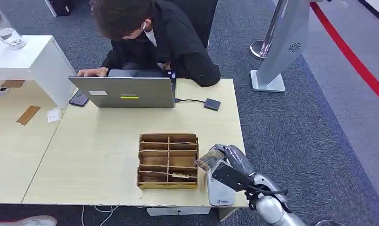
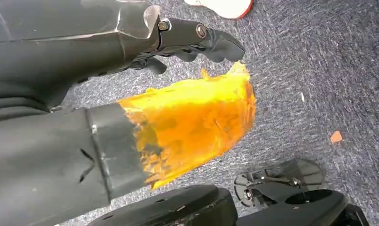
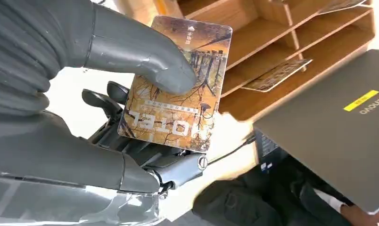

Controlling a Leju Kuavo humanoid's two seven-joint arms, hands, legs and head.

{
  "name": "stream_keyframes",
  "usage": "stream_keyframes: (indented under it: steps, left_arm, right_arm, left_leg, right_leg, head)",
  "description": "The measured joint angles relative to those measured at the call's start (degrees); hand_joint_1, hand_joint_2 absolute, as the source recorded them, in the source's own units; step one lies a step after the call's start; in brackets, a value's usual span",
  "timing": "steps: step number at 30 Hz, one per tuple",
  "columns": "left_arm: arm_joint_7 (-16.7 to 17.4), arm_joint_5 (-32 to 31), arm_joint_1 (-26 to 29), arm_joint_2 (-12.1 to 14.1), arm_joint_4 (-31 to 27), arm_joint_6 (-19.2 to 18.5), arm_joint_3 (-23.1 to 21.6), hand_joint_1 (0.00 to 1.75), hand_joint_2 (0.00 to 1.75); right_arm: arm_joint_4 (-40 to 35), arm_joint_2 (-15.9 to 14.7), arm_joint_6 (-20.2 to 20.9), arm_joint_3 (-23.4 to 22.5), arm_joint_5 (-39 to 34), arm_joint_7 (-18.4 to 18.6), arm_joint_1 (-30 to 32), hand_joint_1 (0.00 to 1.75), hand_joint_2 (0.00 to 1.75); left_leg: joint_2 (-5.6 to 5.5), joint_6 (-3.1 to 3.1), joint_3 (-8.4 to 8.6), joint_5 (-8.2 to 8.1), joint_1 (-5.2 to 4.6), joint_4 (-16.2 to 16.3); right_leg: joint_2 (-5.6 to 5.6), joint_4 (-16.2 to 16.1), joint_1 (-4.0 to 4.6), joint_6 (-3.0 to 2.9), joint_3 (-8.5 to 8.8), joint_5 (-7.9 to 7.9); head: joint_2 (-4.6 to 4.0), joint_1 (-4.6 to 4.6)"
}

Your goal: Pass the card to the sensor for recognition and then transmit it.

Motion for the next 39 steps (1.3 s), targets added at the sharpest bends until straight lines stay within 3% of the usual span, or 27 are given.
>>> stream_keyframes:
  steps: [17,33,39]
  left_arm:
    - [-0.02,0.00,0.00,0.00,0.00,0.00,0.00,0.00,0.00]
    - [-0.20,-0.17,-0.02,0.07,0.00,-0.13,0.00,0.00,0.00]
    - [0.96,1.84,0.09,1.07,0.00,-7.97,0.59,0.00,0.00]
  right_arm:
    - [0.00,-1.00,0.44,0.00,-0.20,-0.02,0.00,1.75,1.75]
    - [3.62,-4.87,7.47,2.45,-4.61,2.62,-2.32,1.75,1.75]
    - [7.30,-5.29,7.54,3.93,-2.95,2.62,-3.25,1.75,1.75]
  left_leg:
    - [0.00,0.00,0.00,0.00,0.00,0.00]
    - [-0.02,0.00,-0.01,0.00,0.00,0.00]
    - [-0.01,0.00,-0.01,0.00,0.01,0.00]
  right_leg:
    - [0.00,0.00,0.00,0.00,0.00,0.00]
    - [-0.01,0.00,0.00,0.00,0.01,0.00]
    - [-0.01,0.00,0.01,0.00,0.00,0.00]
  head:
    - [0.00,0.00]
    - [0.00,0.02]
    - [0.00,0.00]
